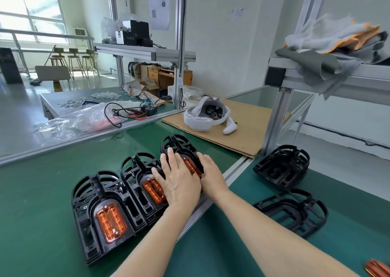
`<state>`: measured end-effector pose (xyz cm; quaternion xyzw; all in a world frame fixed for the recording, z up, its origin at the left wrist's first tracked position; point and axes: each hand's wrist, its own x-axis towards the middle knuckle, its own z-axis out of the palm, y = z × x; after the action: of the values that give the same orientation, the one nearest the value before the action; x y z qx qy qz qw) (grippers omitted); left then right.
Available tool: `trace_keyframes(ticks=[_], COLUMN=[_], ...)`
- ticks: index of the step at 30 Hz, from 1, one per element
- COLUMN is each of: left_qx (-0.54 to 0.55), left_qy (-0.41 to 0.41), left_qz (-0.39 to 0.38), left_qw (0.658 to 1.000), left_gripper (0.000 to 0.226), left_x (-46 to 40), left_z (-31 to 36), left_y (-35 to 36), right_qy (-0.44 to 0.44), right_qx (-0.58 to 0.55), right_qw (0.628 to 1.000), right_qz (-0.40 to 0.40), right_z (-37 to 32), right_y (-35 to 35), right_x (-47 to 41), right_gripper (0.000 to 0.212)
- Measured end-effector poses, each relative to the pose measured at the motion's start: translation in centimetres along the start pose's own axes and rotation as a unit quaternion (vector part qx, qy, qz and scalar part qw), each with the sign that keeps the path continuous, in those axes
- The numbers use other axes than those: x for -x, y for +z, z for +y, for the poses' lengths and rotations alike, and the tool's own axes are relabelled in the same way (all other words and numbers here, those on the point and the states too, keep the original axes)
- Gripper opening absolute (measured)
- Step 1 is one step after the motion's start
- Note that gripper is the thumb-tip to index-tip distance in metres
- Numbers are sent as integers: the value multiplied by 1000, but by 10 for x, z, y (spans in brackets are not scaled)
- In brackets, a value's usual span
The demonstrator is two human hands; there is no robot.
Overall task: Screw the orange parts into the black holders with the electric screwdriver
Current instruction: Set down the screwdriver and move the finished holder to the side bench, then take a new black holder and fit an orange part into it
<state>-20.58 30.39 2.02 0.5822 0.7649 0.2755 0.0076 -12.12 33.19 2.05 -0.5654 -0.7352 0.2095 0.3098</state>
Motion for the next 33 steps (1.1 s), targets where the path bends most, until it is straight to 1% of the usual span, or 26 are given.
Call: trace_keyframes(ticks=[3,6,8,11,15,19,22,25,27,30,33], left_qx=[4,10,29,86,139,130,123,126,126,106,78], left_qy=[5,22,48,96,143,166,177,205,223,241,243], left_qz=[2,16,25,22,0,-34,-49,-61,-99,-185,-237], left_qw=[1000,1000,998,991,980,977,975,969,962,947,938], left_gripper=[75,72,69,63,59,60,59,57,55,53,53], left_x=[2,6,13,28,53,69,75,83,87,91,95], left_z=[1,6,14,31,53,71,78,85,92,104,113], left_y=[-3,-4,-4,1,14,26,31,37,42,51,56], right_qy=[12,24,47,96,153,202,224,250,275,314,338], right_qx=[0,22,54,69,102,129,156,168,166,161,146], right_qw=[1000,999,995,990,978,965,954,944,936,924,920], right_qz=[5,39,63,84,95,110,121,137,146,147,133], right_z=[0,1,6,16,35,48,57,67,72,77,80], right_y=[-1,-2,-2,-8,-31,-56,-70,-80,-85,-89,-91], right_x=[5,21,37,65,98,123,140,157,166,176,181], right_gripper=[58,55,53,52,61,80,83,81,78,71,64])
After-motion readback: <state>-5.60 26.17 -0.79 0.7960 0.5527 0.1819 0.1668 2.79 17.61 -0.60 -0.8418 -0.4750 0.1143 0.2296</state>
